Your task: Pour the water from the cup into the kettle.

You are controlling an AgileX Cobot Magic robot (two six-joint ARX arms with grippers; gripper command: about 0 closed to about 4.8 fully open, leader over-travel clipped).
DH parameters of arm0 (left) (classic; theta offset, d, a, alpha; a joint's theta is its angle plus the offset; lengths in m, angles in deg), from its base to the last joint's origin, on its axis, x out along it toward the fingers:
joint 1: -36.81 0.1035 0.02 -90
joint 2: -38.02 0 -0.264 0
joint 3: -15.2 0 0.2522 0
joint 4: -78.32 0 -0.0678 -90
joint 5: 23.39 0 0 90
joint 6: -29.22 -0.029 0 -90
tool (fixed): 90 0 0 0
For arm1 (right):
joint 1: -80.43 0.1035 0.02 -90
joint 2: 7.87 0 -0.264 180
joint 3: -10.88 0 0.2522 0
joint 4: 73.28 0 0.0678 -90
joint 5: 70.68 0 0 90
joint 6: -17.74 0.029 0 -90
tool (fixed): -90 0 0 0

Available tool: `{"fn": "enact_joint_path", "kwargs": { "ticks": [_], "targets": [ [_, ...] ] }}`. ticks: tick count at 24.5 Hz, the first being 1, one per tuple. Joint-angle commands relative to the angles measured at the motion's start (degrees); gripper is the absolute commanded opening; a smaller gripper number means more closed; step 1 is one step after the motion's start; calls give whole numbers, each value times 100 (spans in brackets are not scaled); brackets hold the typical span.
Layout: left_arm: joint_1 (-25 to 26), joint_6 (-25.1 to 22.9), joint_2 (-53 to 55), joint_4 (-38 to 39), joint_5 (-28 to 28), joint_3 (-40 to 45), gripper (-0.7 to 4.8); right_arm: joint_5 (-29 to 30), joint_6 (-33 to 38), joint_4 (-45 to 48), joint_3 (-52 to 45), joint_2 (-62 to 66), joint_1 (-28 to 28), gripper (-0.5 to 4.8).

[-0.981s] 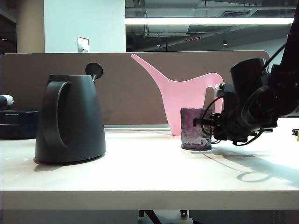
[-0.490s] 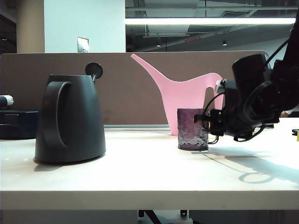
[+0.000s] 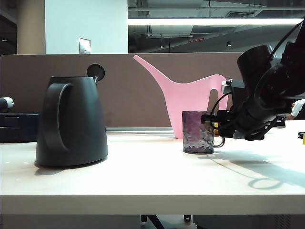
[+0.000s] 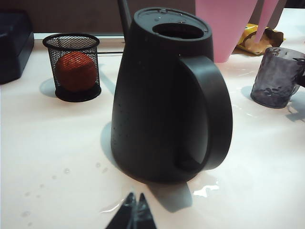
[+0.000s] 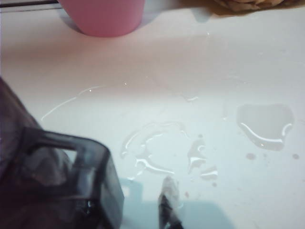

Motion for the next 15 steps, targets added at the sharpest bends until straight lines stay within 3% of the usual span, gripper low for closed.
{"fn": "enact_joint_path", "kwargs": {
  "ticks": [1, 15],
  "targets": [
    [-2, 17, 4, -72, -24, -15, -5, -22, 28, -234, 20, -240, -4, 127],
    [-2, 120, 4, -72, -24, -15, -5, -328, 22, -1775, -111, -1453, -17, 103]
  ]
}}
